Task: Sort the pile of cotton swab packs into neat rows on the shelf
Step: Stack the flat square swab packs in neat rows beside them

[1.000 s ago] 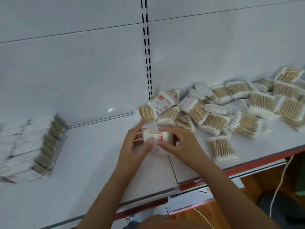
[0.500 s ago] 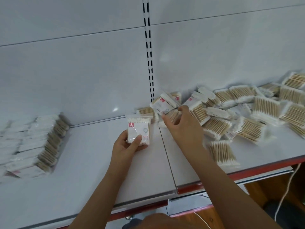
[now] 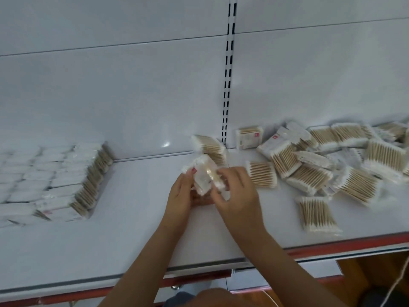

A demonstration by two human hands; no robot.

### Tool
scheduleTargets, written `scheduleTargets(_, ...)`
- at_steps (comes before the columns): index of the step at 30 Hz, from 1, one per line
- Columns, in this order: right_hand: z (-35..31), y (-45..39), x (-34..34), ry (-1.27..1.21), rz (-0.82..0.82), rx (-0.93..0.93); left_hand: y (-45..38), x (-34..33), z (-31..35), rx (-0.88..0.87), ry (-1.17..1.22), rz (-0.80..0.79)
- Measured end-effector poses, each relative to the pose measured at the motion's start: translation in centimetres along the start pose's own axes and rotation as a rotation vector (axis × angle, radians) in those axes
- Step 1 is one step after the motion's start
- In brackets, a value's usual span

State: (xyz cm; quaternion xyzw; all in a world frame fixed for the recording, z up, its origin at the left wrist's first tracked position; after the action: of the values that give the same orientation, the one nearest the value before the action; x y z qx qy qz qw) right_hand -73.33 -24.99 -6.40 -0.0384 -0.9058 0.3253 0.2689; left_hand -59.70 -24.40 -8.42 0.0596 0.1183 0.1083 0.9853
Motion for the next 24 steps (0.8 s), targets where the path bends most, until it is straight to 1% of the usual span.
scheduleTargets(3, 0.1, 0.9, -1.4, 0.040, -0.074, 0.107, -0.1, 0.1, 0.4, 0.002, 0.082, -0.031)
scheduleTargets(5, 0.2, 1.0, -1.7, -0.020, -0.147, 0.120, -0.1, 0.2, 0.4, -0.010, 0.117, -0.040)
scheduleTargets(7, 0.2, 0.8, -1.3, -0.145, -0.217, 0.053, -0.3, 0.5, 0.3, -0.006, 0.176, -0.023)
scheduleTargets(8, 0.4, 0.5, -1.0, -0.174, -0.216, 0.014, -0.4, 0.6, 0.4, -0.002, 0.204, -0.022)
scheduleTargets(10, 0.7, -0.5, -0.4, -0.162, -0.192, -0.085, -0.5, 0.8, 0.7, 0.011, 0.229, -0.042)
scheduleTargets(11, 0.5, -1.1, -0.1, -0.155, -0.211, -0.149, -0.3, 0.9, 1.1, 0.027, 0.218, -0.048)
scheduleTargets(12, 0.2, -1.7, 0.2, -0.161, -0.270, -0.208, -0.1, 1.0, 1.4, 0.047, 0.196, -0.051)
scheduleTargets(14, -0.9, -2.9, 0.2, -0.268, -0.490, -0.289, 0.7, 1.5, 2.2, 0.051, 0.088, -0.071)
scheduleTargets(15, -1.4, -3.2, -0.2, -0.363, -0.594, -0.344, 1.1, 1.9, 2.6, 0.023, -0.017, -0.079)
scheduleTargets(16, -1.9, -3.3, -0.7, -0.445, -0.656, -0.399, 1.5, 2.5, 2.9, -0.020, -0.139, -0.075)
scheduleTargets(18, -2.7, -3.3, -2.0, -0.515, -0.663, -0.461, 2.3, 3.9, 3.6, -0.087, -0.316, -0.054)
scheduleTargets(21, -4.1, -3.5, -4.4, -0.627, -0.632, -0.565, 3.2, 6.5, 5.1, -0.116, -0.401, 0.007)
scheduleTargets(23, -5.0, -4.0, -6.0, -0.666, -0.645, -0.581, 3.5, 8.8, 5.4, -0.200, -0.495, 0.091)
scheduleTargets(24, -5.3, -4.4, -6.9, -0.634, -0.617, -0.564, 3.5, 10.1, 5.1, -0.258, -0.584, 0.139)
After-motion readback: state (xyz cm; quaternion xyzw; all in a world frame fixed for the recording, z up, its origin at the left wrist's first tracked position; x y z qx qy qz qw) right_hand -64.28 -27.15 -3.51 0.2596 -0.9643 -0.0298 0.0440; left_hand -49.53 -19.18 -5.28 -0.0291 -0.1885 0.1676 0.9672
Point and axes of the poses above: each hand's wrist, its own y-axis away from the middle knuckle, its own x-axis out of the back of the hand, z = x × y, the point moved 1 cm from there along -y, towards the middle knuckle, and after that the axes turned 2 degrees about -y, right-handed, at the moved point
